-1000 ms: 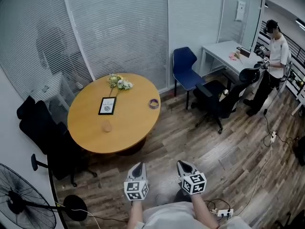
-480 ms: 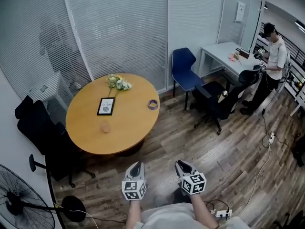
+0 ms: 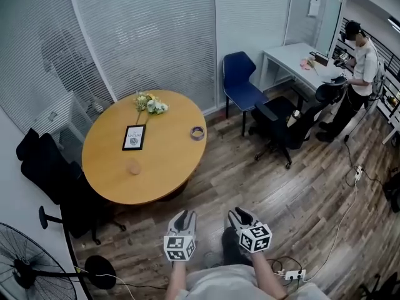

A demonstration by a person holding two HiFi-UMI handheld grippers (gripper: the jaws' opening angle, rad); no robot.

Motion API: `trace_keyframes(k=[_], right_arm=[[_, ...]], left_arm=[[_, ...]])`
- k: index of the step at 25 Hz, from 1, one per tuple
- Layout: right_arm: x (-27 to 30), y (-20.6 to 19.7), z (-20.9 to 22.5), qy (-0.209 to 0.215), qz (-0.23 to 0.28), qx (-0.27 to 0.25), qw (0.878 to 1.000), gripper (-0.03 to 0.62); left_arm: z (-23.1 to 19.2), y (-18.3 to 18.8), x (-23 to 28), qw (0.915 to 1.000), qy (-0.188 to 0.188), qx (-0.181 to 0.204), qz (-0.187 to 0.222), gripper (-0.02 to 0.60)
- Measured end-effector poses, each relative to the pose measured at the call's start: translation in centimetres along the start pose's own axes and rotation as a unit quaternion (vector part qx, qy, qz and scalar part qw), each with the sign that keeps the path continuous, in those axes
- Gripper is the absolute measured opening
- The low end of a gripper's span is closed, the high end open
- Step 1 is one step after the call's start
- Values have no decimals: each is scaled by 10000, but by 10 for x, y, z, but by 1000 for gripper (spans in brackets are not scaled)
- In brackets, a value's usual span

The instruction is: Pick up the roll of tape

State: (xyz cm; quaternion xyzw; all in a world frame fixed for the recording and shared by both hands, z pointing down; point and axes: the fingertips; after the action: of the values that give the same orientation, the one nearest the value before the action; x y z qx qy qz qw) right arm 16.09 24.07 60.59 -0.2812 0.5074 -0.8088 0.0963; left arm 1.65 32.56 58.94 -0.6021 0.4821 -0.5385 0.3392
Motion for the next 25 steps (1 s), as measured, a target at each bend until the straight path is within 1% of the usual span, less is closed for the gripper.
trace_keyframes(k=[5,10,14,19,25], right_arm=[[26,15,22,19,-64,74,10000,127],[61,46,40,134,-90,40,9999,133],[93,79,53,215,-5,-51,9998,135],[124,105,75,269,-5,-63,9996,135],[165,125,99,447,-142,-112,9988,135]], left_arm=[[-4,9,36,10000,7,23,-97,105],[-17,45,78,9999,111,-22,109,114],[-29,70,113,9997,96,-33,214,128],[-26,79,155,9999,-91,-54,49,153],[-34,97,204,10000,-65,-12,-16,166]])
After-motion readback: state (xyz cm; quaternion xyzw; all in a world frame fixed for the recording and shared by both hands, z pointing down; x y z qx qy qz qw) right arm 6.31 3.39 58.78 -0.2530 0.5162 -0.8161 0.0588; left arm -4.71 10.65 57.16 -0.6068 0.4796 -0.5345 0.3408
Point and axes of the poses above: the fingertips, and each gripper's own axes: x forward along the fingers, z to its right, y out of its top, and after that the axes turned 3 degrees about -y, right-handed
